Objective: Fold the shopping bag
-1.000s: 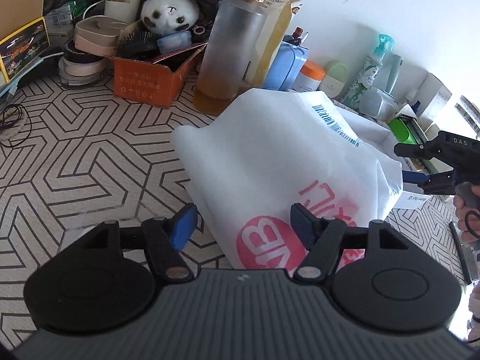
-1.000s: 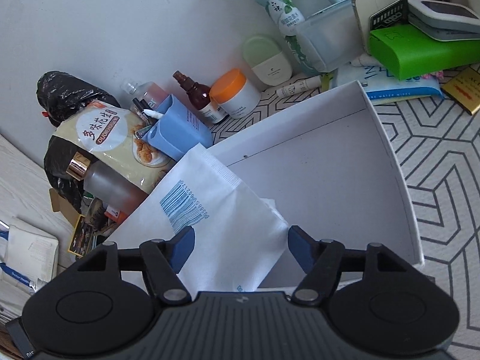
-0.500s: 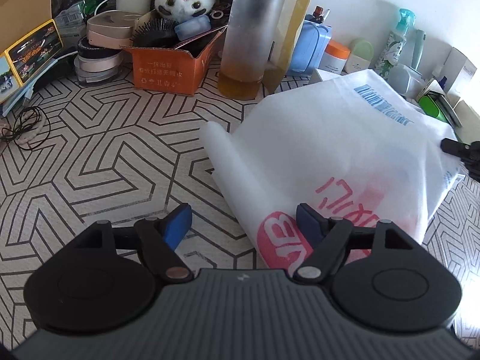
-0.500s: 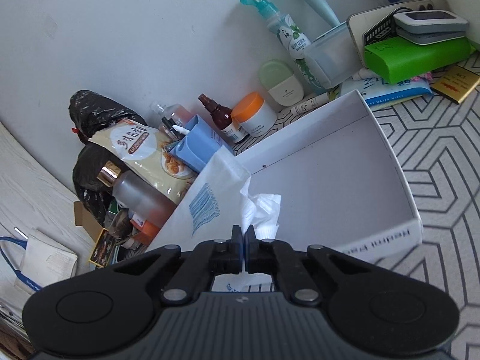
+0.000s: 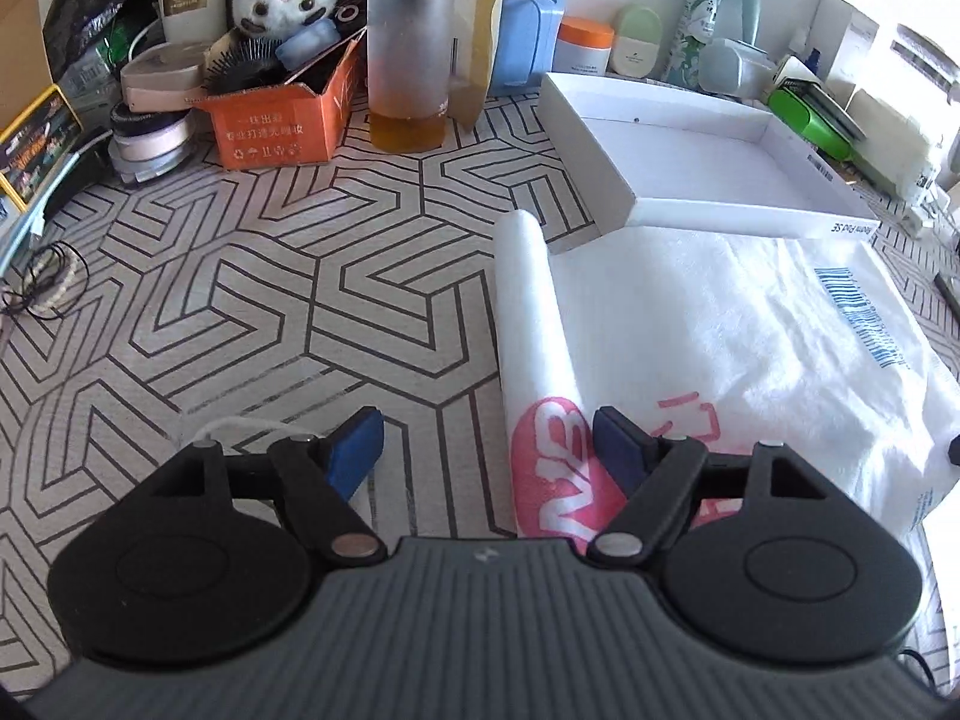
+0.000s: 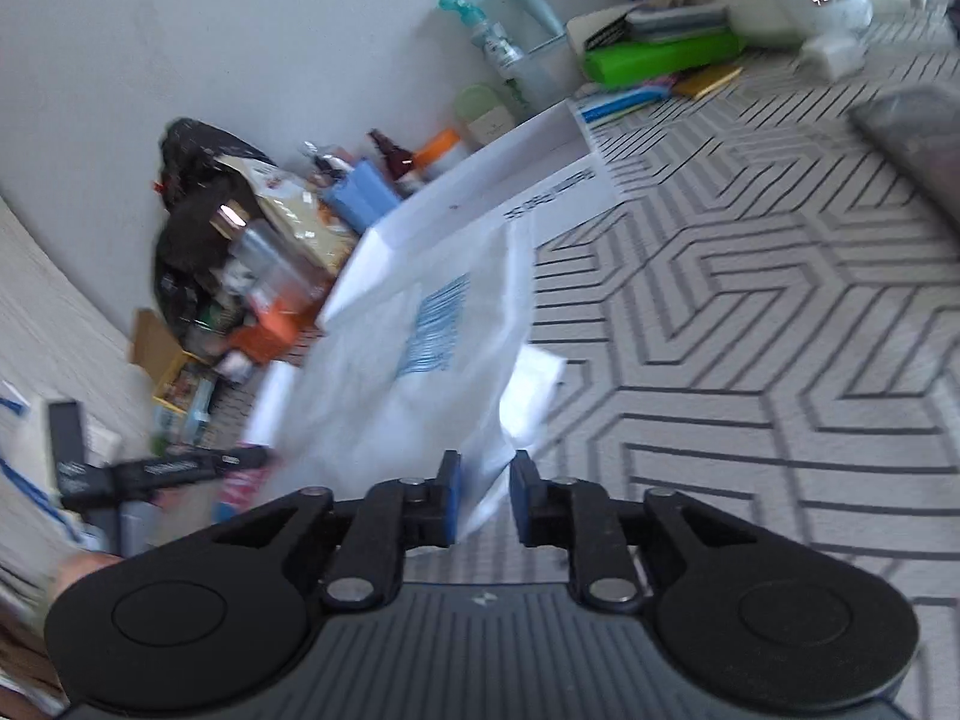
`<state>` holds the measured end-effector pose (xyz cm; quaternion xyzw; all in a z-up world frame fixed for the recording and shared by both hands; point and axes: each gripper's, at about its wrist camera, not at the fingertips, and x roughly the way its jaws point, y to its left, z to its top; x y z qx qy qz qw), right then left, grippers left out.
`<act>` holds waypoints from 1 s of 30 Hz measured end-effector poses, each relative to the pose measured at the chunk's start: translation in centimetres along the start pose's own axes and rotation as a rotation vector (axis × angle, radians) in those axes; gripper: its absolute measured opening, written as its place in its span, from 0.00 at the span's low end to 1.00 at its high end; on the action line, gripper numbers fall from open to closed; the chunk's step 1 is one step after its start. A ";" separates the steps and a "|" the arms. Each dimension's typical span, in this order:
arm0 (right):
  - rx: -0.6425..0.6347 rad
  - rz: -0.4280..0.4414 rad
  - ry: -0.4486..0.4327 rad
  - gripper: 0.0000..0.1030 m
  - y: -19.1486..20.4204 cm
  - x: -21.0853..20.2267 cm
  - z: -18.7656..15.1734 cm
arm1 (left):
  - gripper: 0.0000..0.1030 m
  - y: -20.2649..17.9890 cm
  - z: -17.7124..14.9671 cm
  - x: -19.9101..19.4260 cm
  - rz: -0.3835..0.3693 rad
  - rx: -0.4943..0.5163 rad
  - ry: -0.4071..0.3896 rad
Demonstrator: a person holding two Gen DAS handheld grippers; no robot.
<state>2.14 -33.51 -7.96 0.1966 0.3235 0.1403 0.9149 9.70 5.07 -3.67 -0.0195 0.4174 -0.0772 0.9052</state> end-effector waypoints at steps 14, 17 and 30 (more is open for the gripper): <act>-0.445 0.204 -0.024 0.38 13.4 3.1 -1.6 | 0.88 -1.8 -1.7 -4.3 0.092 0.031 -0.122; -0.412 0.185 0.043 0.38 12.9 4.5 -1.9 | 0.88 -1.3 -2.1 -2.2 0.121 0.033 -0.055; -0.562 0.234 0.082 0.46 14.6 4.5 -3.5 | 0.92 1.3 -3.2 -0.6 0.083 -0.052 -0.017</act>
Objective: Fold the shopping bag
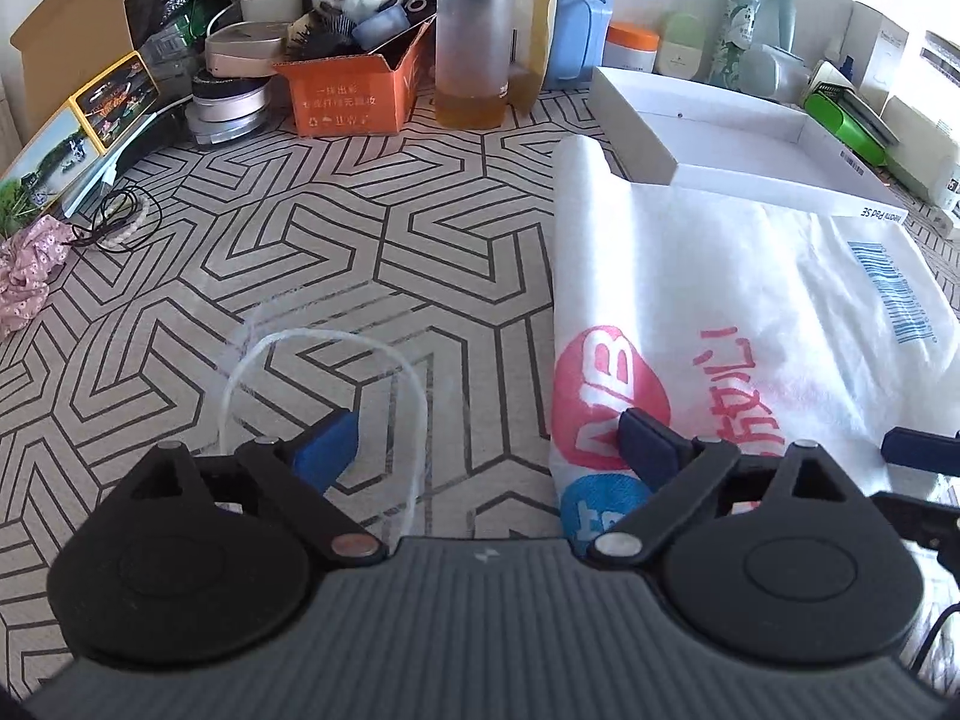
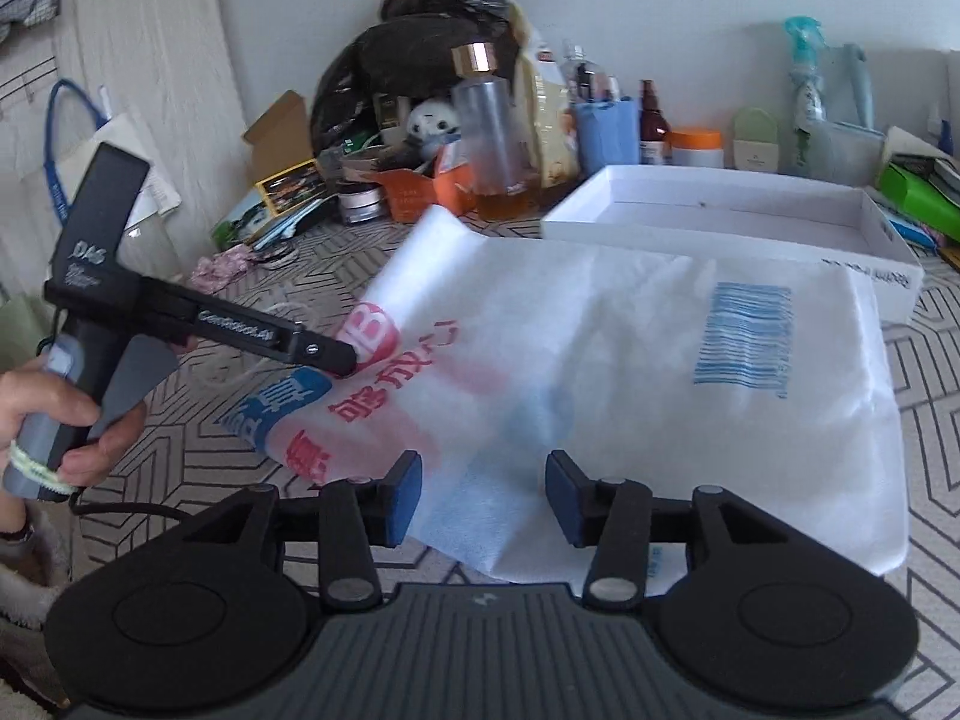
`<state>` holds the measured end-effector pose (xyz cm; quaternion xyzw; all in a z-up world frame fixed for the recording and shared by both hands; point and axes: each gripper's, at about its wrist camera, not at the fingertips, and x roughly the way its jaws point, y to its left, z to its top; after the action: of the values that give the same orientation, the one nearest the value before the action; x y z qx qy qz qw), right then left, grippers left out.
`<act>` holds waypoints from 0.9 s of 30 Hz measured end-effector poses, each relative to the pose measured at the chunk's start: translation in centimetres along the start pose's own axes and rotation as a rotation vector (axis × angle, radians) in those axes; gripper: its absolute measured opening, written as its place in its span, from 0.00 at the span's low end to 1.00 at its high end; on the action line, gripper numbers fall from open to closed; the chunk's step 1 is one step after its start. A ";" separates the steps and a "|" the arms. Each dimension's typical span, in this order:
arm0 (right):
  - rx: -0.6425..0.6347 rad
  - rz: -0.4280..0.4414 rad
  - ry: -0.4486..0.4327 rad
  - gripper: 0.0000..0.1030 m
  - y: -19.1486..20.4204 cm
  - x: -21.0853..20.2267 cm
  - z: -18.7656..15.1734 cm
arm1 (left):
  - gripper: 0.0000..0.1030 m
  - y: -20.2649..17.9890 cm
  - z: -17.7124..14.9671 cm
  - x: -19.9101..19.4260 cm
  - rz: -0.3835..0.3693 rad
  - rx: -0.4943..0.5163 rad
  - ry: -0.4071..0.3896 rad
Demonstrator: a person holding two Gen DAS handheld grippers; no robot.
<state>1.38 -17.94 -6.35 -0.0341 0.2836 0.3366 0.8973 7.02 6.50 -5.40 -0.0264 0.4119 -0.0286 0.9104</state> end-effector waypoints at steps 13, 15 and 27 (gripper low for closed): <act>-0.527 -0.101 0.050 0.76 8.3 3.7 0.3 | 0.92 1.9 0.1 -2.9 -0.075 -0.065 -0.068; -0.473 -0.078 0.052 0.75 7.4 3.9 0.5 | 0.92 2.4 -0.1 -3.5 -0.085 -0.074 -0.074; 0.388 0.194 0.012 0.12 -4.7 2.8 0.3 | 0.92 3.7 -0.8 -5.7 -0.144 -0.117 -0.105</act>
<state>6.17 -19.82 -8.23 0.1646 0.3502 0.3605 0.8487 2.72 10.59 -1.92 -0.1103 0.3616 -0.0686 0.9233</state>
